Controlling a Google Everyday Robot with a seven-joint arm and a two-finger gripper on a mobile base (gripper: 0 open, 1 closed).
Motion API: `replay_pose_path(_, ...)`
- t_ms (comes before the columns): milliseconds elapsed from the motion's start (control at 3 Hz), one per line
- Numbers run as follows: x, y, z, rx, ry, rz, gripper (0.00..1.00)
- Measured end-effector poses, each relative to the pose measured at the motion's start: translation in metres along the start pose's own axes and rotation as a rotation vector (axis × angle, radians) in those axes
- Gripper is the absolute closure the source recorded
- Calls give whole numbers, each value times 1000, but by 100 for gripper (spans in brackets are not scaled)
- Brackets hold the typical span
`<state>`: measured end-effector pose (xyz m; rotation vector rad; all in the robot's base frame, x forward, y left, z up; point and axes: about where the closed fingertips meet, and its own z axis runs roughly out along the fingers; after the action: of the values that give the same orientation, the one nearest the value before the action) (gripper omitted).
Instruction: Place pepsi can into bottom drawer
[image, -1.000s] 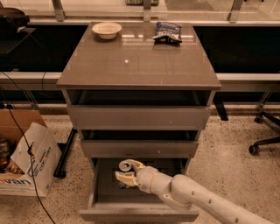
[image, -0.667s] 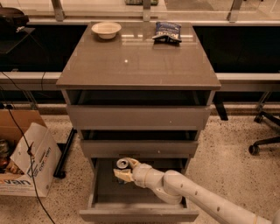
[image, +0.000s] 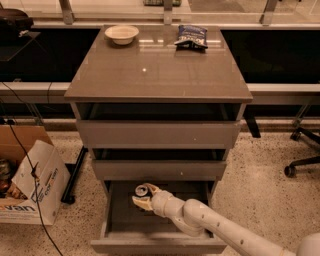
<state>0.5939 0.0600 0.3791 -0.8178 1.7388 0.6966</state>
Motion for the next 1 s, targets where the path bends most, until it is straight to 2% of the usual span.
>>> replay_pose_path(333, 29, -10, 11, 31, 29, -47, 100)
replay_pose_path(667, 59, -20, 21, 53, 52, -65, 100)
replay_pose_path(1000, 87, -28, 29, 68, 50, -43, 100)
